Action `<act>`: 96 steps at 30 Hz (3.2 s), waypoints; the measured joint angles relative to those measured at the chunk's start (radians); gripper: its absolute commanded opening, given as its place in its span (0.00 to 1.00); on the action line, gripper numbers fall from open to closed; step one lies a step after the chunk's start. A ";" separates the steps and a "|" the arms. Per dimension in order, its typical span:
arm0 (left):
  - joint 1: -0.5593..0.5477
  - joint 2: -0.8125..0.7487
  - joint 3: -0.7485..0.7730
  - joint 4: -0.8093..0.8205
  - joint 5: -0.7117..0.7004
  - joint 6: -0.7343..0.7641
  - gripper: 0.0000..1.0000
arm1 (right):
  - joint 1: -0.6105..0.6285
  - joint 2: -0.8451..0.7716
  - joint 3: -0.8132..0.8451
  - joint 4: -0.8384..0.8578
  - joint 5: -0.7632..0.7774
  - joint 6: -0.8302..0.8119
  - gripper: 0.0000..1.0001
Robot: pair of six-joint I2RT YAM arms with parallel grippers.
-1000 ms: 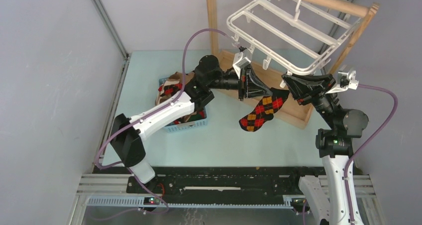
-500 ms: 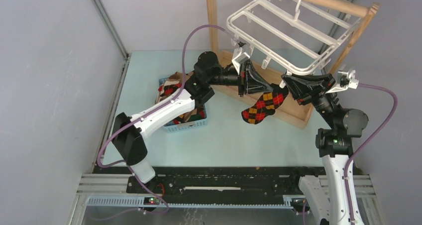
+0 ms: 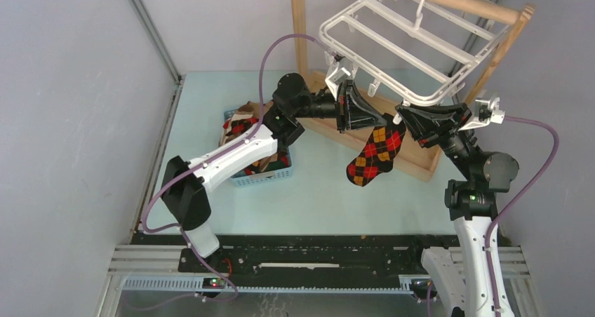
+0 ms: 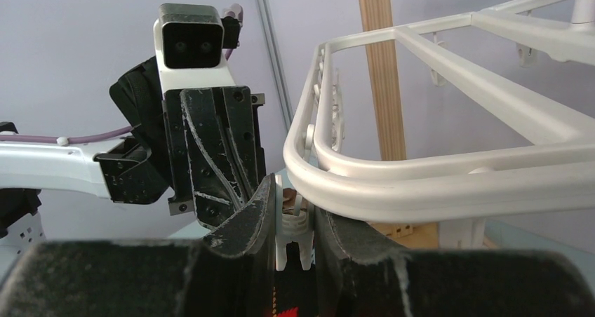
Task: Clip the socks to the hanger
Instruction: Clamp the sock onto the hanger.
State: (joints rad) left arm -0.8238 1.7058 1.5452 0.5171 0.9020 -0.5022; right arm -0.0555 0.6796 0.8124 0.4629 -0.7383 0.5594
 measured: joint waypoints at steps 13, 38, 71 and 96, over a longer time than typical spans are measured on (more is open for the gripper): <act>0.003 0.008 0.000 -0.152 -0.008 0.109 0.00 | 0.003 0.009 0.000 0.034 -0.016 0.030 0.04; 0.008 -0.008 0.000 -0.198 -0.003 0.485 0.00 | 0.018 0.021 0.000 0.059 -0.057 0.033 0.04; 0.008 -0.033 0.000 -0.132 0.135 0.483 0.00 | 0.018 0.021 0.000 0.074 -0.076 0.032 0.04; 0.031 -0.030 0.002 -0.037 0.148 0.349 0.00 | 0.019 0.021 0.000 0.078 -0.089 0.031 0.04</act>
State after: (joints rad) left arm -0.7933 1.6760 1.5471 0.4801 1.0504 -0.1528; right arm -0.0364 0.7006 0.8124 0.5407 -0.8276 0.5903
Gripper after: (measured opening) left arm 0.011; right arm 0.277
